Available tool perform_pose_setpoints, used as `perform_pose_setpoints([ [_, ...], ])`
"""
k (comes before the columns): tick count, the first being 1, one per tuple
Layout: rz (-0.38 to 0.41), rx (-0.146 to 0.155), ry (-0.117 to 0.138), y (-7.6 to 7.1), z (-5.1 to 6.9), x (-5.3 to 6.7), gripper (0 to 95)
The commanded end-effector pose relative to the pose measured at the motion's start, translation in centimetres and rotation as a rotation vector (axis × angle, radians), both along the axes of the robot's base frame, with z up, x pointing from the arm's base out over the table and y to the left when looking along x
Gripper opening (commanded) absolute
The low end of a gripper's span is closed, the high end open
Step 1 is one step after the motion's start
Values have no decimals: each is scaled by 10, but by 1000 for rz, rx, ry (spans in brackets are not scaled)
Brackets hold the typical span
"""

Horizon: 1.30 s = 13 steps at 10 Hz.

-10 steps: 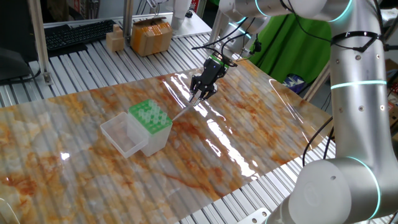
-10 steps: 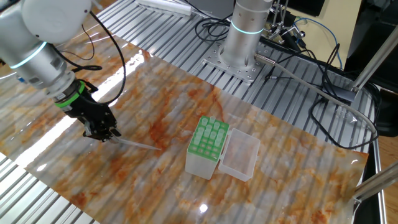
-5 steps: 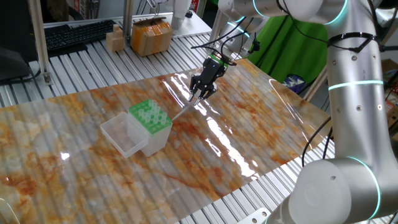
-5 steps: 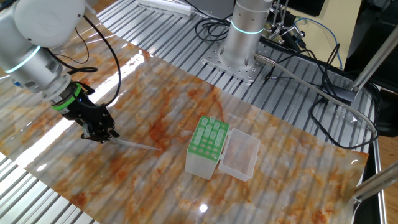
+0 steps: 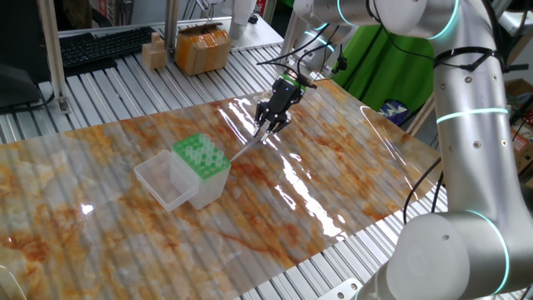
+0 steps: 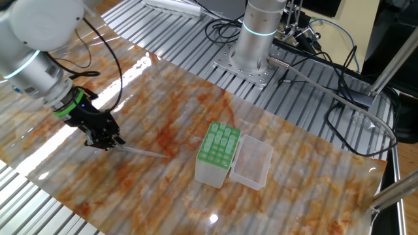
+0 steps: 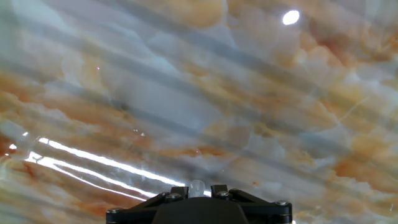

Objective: Insert a large pipette tip into the holder for large pipette tips

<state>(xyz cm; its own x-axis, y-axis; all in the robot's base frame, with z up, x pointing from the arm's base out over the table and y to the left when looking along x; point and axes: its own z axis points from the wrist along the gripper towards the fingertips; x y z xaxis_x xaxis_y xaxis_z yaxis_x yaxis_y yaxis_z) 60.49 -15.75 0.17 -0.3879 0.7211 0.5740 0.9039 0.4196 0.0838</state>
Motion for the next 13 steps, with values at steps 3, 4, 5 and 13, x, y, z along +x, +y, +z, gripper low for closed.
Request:
perform_pose_setpoints([
  [3,-1,12,7,1,0,-2,190],
  [4,0,22,11,0,-1,-2,190],
  [5,0,24,11,0,-1,-2,190],
  [13,-1,42,10,0,-1,-2,0],
])
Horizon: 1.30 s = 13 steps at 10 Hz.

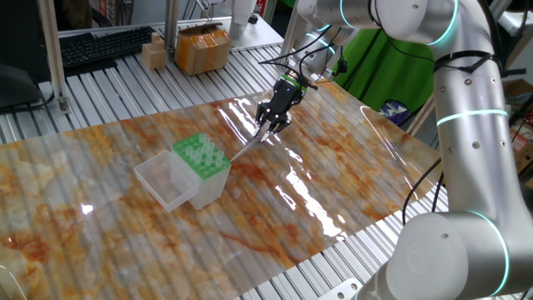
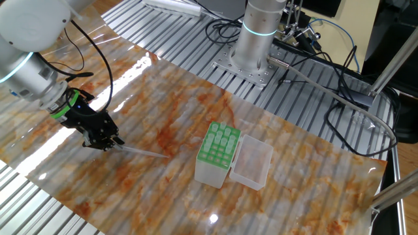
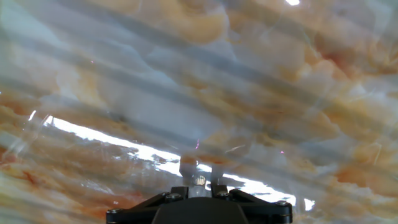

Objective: Insert a large pipette tip into the holder for large pipette tips

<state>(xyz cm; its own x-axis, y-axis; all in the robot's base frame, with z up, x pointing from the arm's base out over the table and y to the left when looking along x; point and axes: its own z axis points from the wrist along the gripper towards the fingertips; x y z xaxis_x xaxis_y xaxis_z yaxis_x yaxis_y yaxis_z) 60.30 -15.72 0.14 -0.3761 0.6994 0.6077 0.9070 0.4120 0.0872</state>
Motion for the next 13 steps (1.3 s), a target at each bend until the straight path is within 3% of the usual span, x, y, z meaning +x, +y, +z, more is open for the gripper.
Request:
perform_pose_setpoints([
  [1,4,3,-6,0,-1,0,0],
  [6,9,2,-18,0,1,0,0],
  [13,28,-72,-37,0,27,2,0],
])
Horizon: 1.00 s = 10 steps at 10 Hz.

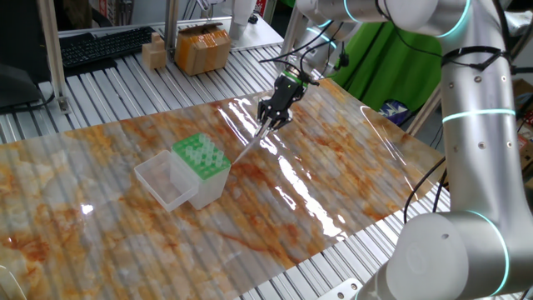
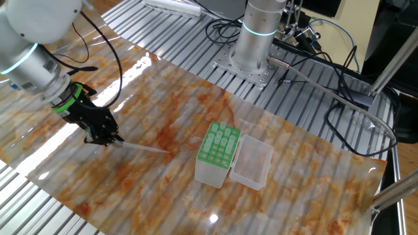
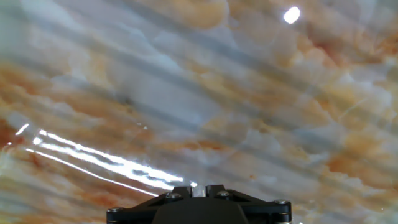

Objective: Insert a large pipette tip into the holder for large pipette tips

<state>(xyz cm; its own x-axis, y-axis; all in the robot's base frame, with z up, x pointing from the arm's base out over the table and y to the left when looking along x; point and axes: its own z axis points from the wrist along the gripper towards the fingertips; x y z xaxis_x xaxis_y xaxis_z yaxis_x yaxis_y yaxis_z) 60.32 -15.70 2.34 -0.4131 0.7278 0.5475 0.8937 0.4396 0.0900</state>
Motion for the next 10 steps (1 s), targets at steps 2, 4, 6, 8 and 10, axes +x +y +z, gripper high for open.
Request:
perform_pose_setpoints([
  [2,12,-40,-16,2,18,8,0],
  [4,22,-86,-33,6,29,16,0],
  [6,17,-121,-44,11,44,26,0],
  [8,20,-159,-57,17,63,36,0],
  [10,24,-188,-67,20,76,44,0],
])
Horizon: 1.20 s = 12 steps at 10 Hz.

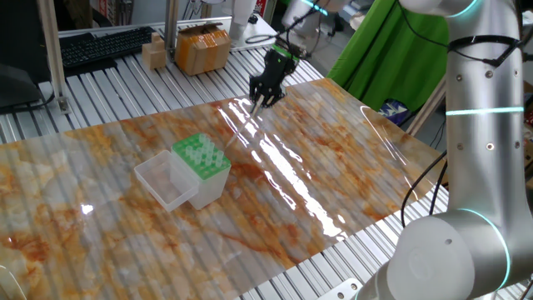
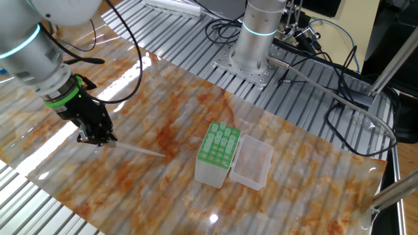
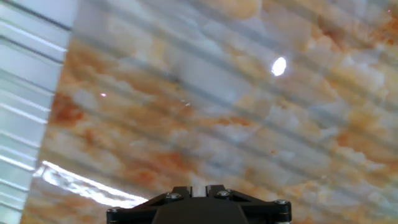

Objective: Insert a large pipette tip into the holder for large pipette tips

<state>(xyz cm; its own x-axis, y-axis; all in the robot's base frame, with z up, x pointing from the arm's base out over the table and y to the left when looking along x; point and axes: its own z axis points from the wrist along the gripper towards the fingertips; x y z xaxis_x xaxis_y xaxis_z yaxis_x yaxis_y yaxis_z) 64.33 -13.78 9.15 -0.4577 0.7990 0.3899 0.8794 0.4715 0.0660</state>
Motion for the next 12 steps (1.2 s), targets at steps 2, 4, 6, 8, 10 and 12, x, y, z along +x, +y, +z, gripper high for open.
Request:
perform_pose_setpoints([
  [2,10,-58,-22,4,21,7,0],
  [4,8,-92,-41,12,38,7,0],
  [6,17,-132,-54,18,53,5,0],
  [8,15,-168,-67,27,69,5,0],
  [10,7,-182,-78,35,82,3,0],
  [12,0,-200,-97,42,95,1,0],
])
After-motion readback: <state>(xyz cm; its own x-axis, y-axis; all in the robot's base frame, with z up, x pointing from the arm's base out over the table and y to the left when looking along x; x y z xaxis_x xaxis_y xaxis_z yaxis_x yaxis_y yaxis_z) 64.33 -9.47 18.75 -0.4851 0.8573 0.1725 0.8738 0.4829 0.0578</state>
